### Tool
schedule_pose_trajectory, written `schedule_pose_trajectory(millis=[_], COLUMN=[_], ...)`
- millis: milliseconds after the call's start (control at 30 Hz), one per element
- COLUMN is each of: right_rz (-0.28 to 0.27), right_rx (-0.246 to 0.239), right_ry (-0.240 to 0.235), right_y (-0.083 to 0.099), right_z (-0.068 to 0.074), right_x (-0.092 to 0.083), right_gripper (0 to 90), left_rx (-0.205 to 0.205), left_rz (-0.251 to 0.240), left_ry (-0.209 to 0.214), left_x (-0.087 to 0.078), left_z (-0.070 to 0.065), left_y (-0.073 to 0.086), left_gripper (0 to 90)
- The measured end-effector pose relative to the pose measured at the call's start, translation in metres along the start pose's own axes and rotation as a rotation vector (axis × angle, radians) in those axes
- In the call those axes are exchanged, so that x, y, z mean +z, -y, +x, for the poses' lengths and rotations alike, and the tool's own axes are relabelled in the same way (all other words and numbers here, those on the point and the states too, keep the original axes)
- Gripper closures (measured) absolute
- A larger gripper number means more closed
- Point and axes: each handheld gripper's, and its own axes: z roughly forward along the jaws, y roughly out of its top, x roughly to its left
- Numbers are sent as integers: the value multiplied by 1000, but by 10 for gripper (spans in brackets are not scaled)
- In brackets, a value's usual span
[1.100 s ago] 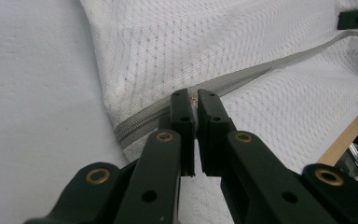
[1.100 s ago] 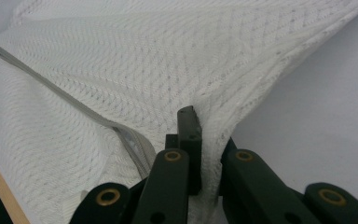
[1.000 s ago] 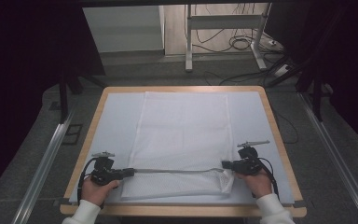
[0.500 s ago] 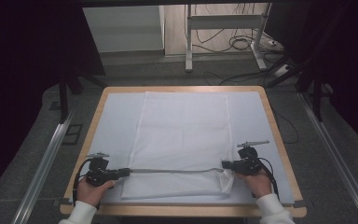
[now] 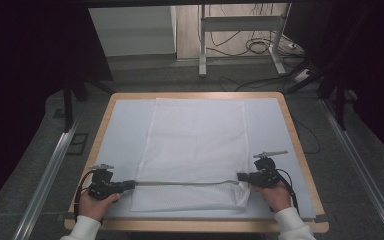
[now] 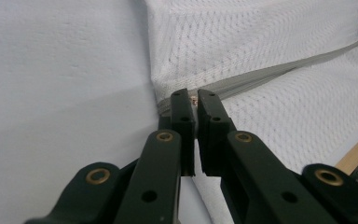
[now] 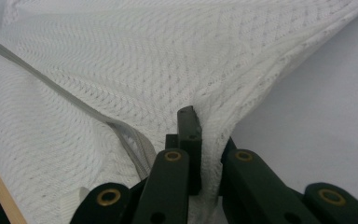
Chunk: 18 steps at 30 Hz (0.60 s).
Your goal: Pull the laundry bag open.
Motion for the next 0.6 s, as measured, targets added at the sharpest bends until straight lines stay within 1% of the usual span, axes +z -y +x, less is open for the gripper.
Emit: schedule_pose_trajectory(millis=[233, 400, 500, 600], right_rz=[8, 12, 20, 18], right_rx=[-14, -13, -13, -11], right_ry=[3, 0, 0, -3], right_y=[0, 0, 0, 0], right_z=[1, 0, -1, -1], right_x=[0, 1, 1, 1], right_gripper=[885, 885, 885, 885], left_rx=[3, 1, 0, -3], left_rz=[0, 0, -1, -3], left_ry=[-5, -2, -9, -4], left_x=[-1, -1, -2, -2], left_z=[1, 1, 2, 3], left_y=[0, 0, 0, 0], left_gripper=[869, 869, 870, 869])
